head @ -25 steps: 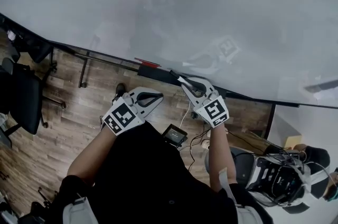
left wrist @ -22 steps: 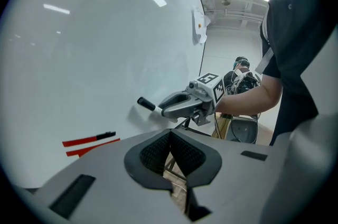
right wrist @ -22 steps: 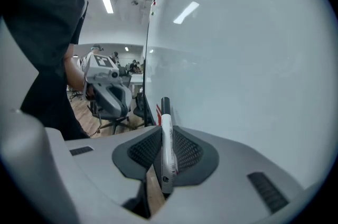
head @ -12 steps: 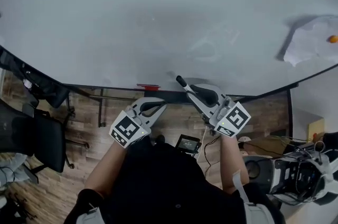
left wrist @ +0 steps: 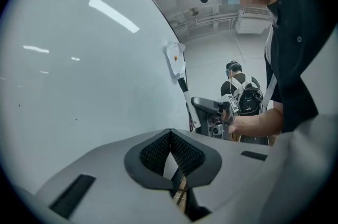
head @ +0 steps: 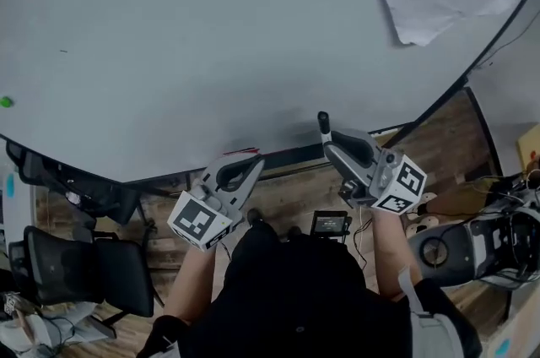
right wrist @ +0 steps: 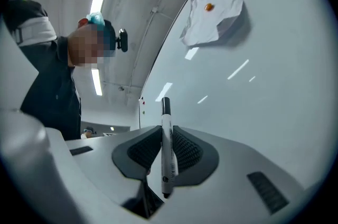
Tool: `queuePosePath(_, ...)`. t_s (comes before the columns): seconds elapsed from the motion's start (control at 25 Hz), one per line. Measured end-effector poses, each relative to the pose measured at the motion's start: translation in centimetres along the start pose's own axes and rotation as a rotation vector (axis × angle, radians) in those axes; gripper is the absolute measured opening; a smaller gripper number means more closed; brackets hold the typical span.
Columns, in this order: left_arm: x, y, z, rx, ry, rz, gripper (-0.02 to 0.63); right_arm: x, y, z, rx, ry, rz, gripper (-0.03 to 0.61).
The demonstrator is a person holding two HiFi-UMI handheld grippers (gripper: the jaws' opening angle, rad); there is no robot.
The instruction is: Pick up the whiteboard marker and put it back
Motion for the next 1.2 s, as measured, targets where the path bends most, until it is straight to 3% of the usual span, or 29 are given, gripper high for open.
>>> queuePosePath(0.24, -1.1, -0.8, -0.4, -0.001, -0.012, -0.031, 0.012, 0.0, 3.8, -0.4, -0.027, -0.031, -0.076, 0.075)
queuePosePath(0.44, -1.2, -0.9, 0.3, -0.068, -0.015, -0.039, 0.012, -0.3, 3.7, -0.1, -0.068, -0.068, -0.06, 0.075)
queuePosePath(0.68, -0.8, -0.8, 0.7, -0.071, -0.014, -0.012, 0.012, -0.6, 3.0, -0.4, -0.04, -0.063, -0.041, 0.075)
queuePosePath(0.96, -1.3, -0.2, 1.6, -0.152, -0.017, -0.007, 0.012, -0.9, 3.1, -1.1, -0.025, -0.082, -0.036, 0.075)
queuePosePath(1.2, -1.0, 0.2, 0.7, -0.129, -0.003, -0.001, 0.012, -0.7, 2.7, -1.5, -0.012, -0.085, -0.042, 0.075)
Point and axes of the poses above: the fingertips, and each gripper's own axes: y backward along the fingers, x to its left, z out of its top, the point moved 3 cm from there along y, backward along the fingers, and after that the axes turned 5 degrees about z, right-handed, at the moved point
